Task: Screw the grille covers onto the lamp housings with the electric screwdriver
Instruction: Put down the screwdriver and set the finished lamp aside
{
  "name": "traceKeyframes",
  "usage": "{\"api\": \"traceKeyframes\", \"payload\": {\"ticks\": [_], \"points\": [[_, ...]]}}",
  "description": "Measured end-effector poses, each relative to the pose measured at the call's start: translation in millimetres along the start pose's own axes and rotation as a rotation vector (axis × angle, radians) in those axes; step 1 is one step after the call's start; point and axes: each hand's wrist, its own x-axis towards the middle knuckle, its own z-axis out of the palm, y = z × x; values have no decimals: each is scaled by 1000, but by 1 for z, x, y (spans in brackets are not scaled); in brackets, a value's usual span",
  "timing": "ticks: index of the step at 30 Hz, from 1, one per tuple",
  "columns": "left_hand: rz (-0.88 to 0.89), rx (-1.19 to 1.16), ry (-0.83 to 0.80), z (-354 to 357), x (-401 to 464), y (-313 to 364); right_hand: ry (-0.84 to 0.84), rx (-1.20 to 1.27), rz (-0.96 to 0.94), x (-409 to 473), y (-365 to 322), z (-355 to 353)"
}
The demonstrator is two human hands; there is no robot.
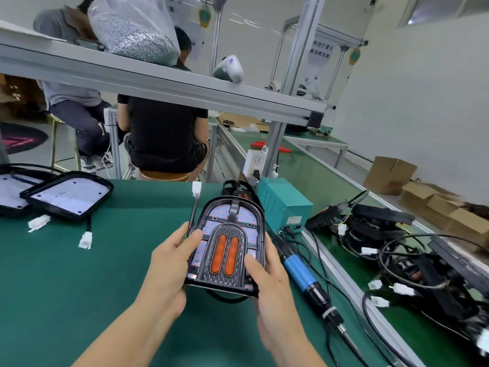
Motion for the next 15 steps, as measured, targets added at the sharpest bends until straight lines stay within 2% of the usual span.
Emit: {"api": "traceKeyframes", "payload": {"ticks": [5, 11, 15], "points": [[-27, 61, -79, 21, -8, -12, 141, 37, -35, -18, 2, -21], [-93, 148, -262, 61, -21, -31, 347, 63, -59, -47, -2, -58], [-151, 159, -355, 87, -29, -47, 413, 56, -67, -57, -10, -85]]}}
